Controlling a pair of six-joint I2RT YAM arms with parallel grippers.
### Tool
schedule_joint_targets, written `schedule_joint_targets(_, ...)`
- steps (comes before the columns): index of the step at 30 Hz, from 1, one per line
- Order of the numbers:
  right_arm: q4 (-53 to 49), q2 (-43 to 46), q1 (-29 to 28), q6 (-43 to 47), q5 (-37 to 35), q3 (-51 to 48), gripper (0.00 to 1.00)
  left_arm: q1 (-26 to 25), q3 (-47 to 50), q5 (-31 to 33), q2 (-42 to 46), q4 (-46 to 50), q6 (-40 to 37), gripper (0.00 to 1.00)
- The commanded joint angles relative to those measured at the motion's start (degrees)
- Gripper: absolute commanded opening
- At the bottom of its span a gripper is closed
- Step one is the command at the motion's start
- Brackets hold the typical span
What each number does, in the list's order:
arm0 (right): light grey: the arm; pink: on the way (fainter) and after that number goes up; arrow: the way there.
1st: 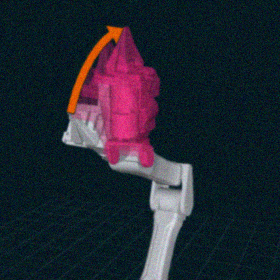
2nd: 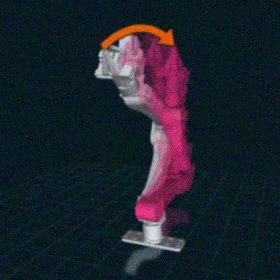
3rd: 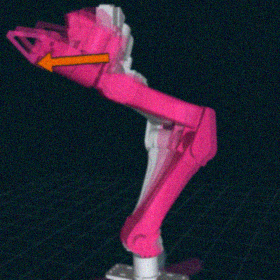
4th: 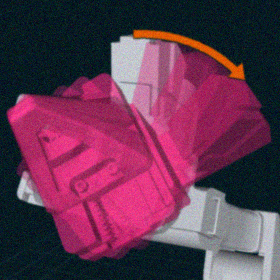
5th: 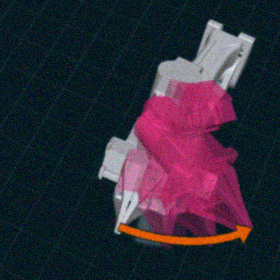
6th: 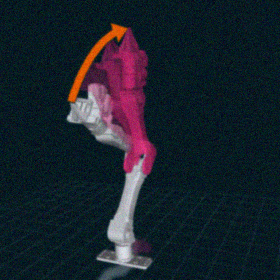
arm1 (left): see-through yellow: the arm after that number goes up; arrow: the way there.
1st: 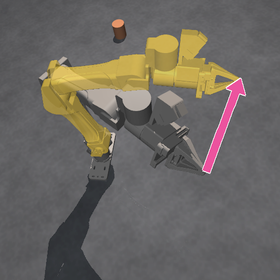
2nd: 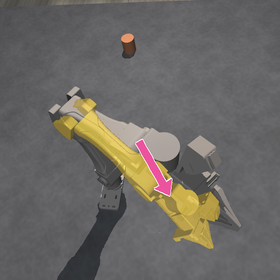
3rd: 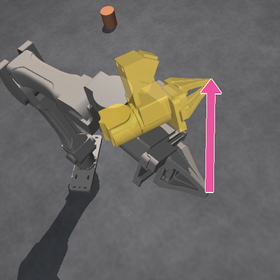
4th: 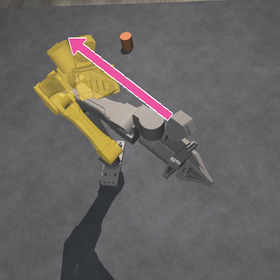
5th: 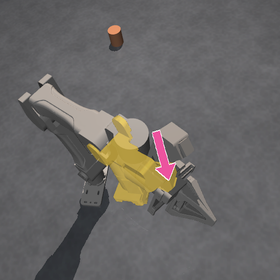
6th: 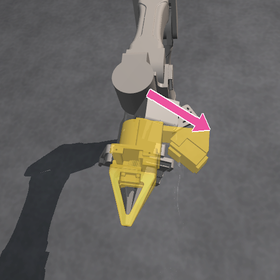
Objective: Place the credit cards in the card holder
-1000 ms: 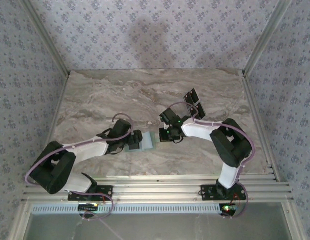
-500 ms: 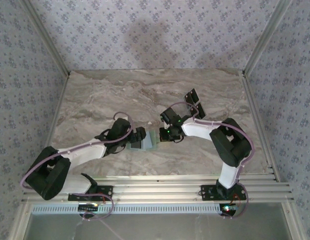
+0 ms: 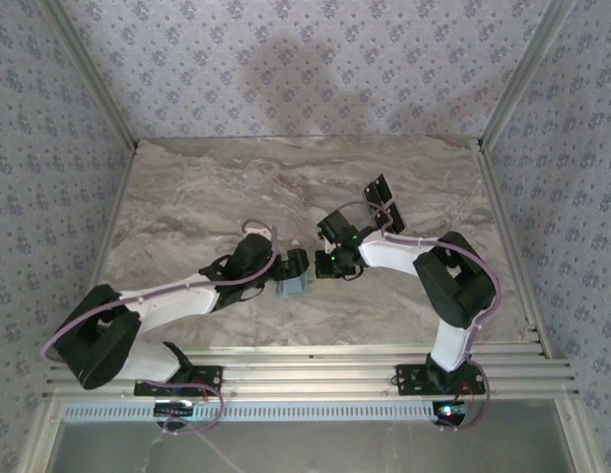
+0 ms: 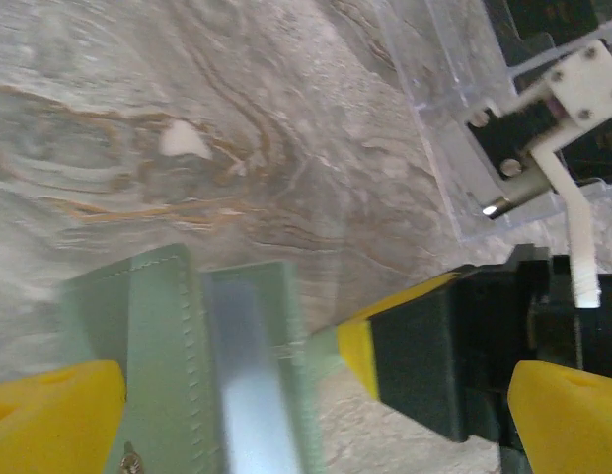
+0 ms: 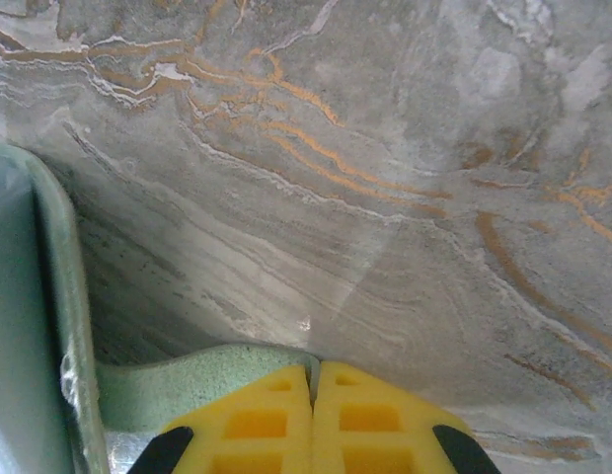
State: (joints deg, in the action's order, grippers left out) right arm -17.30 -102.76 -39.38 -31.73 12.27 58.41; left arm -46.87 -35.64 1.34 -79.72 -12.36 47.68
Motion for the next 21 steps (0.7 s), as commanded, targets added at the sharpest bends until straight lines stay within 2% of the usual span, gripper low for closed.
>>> schedule_joint_targets(1, 3.43, -1.65, -0.17, -1.06, 1.14, -1.67, 0.0, -1.81, -2.48, 0.8, -3.35, -3.92, 1.22, 0.99)
schedule_joint_targets(8, 4.62, -0.34, 0.78, -1.62, 1.92, -3.46, 0.0, -3.15, -3.02, 4.11, -7.57, -5.51, 2.65, 0.99)
schedule_joint_targets(12, 5.41, -0.25, 1.05, -1.79, 2.18, -4.25, 0.0, -3.05, -5.67, 6.96, -7.24, 0.61, 1.2, 0.99)
schedule_joint_targets(18, 6.87, 2.15, 1.27, -1.99, 3.03, -6.04, 0.01, -3.13, -5.75, 8.67, -7.49, 2.22, 1.64, 0.99)
schedule_joint_targets(21, 7.09, 5.18, 1.43, -2.39, 2.73, -7.56, 0.22, -3.32, -4.65, 9.48, -8.47, 1.29, 2.75, 0.99)
